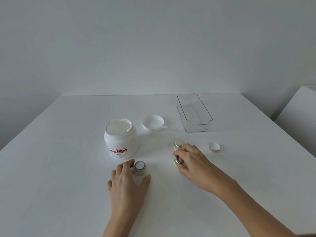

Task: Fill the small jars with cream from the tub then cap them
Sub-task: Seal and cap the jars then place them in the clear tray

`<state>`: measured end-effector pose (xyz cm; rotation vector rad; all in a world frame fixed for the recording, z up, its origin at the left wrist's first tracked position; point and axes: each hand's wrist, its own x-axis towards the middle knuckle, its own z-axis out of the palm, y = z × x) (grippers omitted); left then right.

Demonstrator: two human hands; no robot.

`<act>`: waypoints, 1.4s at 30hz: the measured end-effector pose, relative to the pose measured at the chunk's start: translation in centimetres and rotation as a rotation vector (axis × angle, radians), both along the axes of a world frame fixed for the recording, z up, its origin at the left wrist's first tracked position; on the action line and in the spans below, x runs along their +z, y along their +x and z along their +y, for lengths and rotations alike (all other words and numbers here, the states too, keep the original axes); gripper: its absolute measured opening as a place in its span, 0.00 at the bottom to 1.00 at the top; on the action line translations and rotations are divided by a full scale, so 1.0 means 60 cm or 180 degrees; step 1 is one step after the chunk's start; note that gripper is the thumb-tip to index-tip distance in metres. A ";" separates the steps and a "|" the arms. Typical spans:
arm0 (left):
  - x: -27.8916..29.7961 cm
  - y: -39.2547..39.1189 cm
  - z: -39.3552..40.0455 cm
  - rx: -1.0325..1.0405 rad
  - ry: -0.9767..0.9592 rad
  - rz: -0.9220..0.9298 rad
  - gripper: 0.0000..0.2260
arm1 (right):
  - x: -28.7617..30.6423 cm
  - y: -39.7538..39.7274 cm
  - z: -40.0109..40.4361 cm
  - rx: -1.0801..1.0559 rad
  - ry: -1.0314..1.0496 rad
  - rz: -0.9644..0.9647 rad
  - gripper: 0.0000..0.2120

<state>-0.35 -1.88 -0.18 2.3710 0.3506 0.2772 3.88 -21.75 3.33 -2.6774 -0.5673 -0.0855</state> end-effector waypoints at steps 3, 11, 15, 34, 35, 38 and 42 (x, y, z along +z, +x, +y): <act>0.000 0.008 0.002 0.0028 -0.0054 0.0086 0.22 | -0.006 0.003 -0.001 0.0001 0.0028 -0.0041 0.09; 0.008 0.009 0.002 -0.0038 -0.0245 -0.0055 0.12 | -0.011 0.020 -0.087 -0.1140 0.0684 -0.0423 0.23; 0.015 0.007 0.001 -0.0096 -0.0936 -0.0278 0.13 | -0.025 0.032 -0.150 -0.1804 0.0740 0.0262 0.33; 0.029 -0.006 -0.032 -0.1321 -0.2883 -0.0149 0.17 | 0.029 -0.023 -0.035 0.0073 0.1390 0.0187 0.18; 0.029 -0.007 -0.034 -0.1383 -0.2895 -0.0144 0.18 | 0.035 -0.025 -0.028 0.0153 0.1338 0.0164 0.19; 0.024 -0.008 -0.035 -0.1426 -0.3046 -0.0163 0.19 | 0.048 -0.026 -0.017 0.0348 0.1135 0.0133 0.19; 0.016 -0.005 -0.028 -0.1353 -0.3216 -0.0213 0.19 | 0.060 -0.026 -0.012 0.0494 0.0955 0.0184 0.18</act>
